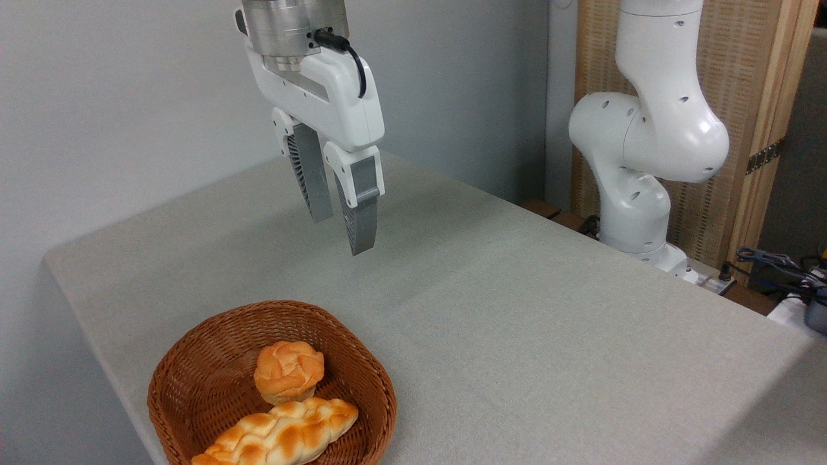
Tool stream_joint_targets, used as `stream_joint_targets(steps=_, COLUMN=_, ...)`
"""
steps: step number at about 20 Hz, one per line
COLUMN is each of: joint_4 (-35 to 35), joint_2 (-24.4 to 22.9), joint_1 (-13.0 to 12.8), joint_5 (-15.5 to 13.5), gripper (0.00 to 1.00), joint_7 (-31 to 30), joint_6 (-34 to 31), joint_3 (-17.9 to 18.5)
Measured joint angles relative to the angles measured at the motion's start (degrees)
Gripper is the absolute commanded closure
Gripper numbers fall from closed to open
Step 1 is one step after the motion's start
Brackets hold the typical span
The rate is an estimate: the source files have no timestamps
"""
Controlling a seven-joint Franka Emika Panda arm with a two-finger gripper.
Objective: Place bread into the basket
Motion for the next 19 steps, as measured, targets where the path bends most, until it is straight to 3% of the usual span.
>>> stream_joint_targets(steps=6, joint_4=-0.05, joint_2=0.13, joint_1=-0.8, joint_5=0.0, gripper=0.0, joint_7=-0.59, joint_6=0.06, joint_3=0.47)
stream_joint_targets(steps=11, joint_4=-0.05, joint_2=0.47, joint_1=-4.6, joint_5=0.0, gripper=0.0, joint_7=-0.96, joint_6=0.07, joint_3=4.69)
stream_joint_targets(steps=19, joint_4=-0.05, joint_2=0.49, joint_1=-4.69, joint_5=0.0, gripper=0.0, joint_7=-0.98, joint_6=0.07, joint_3=4.88)
